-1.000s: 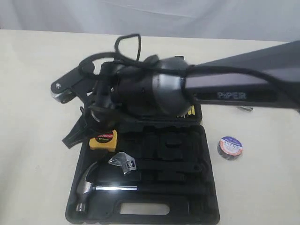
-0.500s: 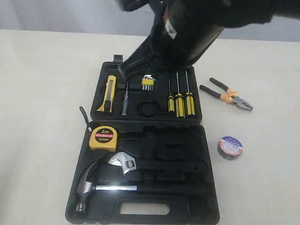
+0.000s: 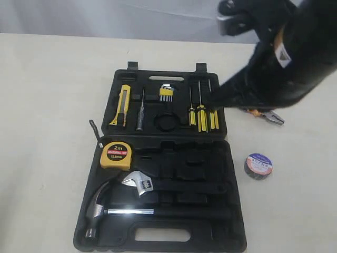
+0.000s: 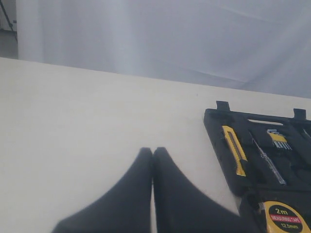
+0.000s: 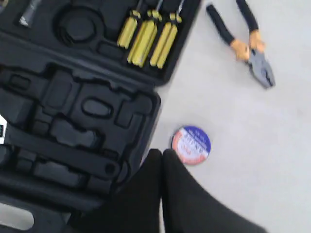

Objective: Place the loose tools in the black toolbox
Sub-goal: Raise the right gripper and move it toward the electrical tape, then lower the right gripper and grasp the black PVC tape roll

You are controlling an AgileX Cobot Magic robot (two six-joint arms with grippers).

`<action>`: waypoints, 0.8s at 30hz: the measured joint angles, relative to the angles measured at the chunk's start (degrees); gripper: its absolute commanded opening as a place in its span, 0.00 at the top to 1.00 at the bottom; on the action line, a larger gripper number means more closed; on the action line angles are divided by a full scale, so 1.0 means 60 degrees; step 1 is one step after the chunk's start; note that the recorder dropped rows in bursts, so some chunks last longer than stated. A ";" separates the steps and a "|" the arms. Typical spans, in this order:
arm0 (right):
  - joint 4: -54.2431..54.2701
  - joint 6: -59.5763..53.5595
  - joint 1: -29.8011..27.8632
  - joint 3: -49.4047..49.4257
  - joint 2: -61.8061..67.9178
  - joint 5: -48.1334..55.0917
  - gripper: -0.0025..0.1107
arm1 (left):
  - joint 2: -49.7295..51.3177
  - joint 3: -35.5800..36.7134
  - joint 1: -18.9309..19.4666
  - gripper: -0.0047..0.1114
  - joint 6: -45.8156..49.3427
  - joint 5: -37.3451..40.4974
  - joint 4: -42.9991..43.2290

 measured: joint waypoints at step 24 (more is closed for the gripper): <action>0.2691 -0.2582 -0.4026 0.3786 -0.0123 -0.3110 0.86 | 0.0000 0.0000 0.0000 0.96 0.0000 0.0000 0.0000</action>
